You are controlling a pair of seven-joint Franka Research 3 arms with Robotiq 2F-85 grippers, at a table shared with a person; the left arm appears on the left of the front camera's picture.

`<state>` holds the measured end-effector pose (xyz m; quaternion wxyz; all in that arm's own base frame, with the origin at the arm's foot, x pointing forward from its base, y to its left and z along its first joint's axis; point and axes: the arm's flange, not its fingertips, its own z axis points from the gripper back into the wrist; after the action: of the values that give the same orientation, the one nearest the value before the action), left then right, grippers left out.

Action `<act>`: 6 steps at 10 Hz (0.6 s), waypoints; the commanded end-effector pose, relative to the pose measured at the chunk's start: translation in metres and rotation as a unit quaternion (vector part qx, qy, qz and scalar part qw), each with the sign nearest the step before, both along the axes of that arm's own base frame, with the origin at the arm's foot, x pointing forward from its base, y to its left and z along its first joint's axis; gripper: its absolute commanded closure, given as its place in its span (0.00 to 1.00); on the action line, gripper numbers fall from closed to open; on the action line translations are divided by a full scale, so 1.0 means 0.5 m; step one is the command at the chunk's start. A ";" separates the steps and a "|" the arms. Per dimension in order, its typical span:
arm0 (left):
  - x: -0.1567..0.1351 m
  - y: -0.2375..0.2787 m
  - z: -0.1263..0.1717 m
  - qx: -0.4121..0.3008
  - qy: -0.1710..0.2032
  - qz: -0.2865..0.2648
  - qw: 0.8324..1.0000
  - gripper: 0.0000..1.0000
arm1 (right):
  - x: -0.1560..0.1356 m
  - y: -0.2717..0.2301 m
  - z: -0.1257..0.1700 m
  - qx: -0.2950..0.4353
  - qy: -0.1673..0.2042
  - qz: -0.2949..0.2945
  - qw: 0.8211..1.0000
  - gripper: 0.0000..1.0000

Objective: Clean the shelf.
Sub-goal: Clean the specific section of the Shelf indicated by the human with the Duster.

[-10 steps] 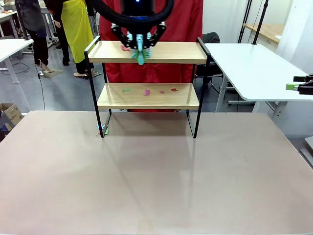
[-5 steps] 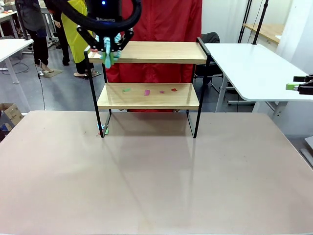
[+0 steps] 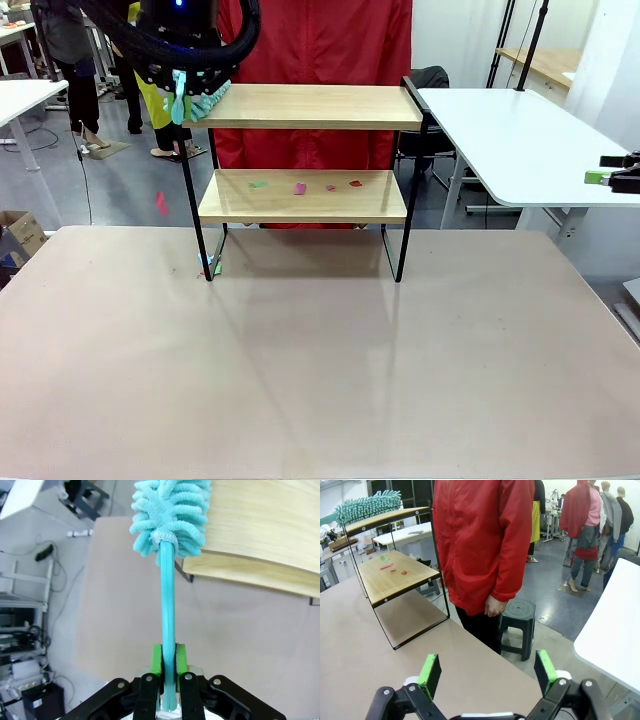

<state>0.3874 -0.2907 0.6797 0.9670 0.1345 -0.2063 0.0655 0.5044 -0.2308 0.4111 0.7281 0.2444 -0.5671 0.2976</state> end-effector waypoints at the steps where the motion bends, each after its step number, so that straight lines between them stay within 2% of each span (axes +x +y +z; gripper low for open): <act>1: -0.033 0.025 0.003 0.028 -0.037 0.035 0.998 0.87 | 0.001 0.008 0.008 -0.003 0.008 -0.009 1.000 0.00; 6: -0.077 0.045 0.030 0.006 -0.071 0.031 0.997 0.87 | 0.001 0.008 0.008 -0.003 0.008 -0.009 1.000 0.00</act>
<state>0.3543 -0.2754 0.7006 0.9510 0.1490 -0.2522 0.0985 0.5044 -0.2309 0.4111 0.7281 0.2443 -0.5671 0.2975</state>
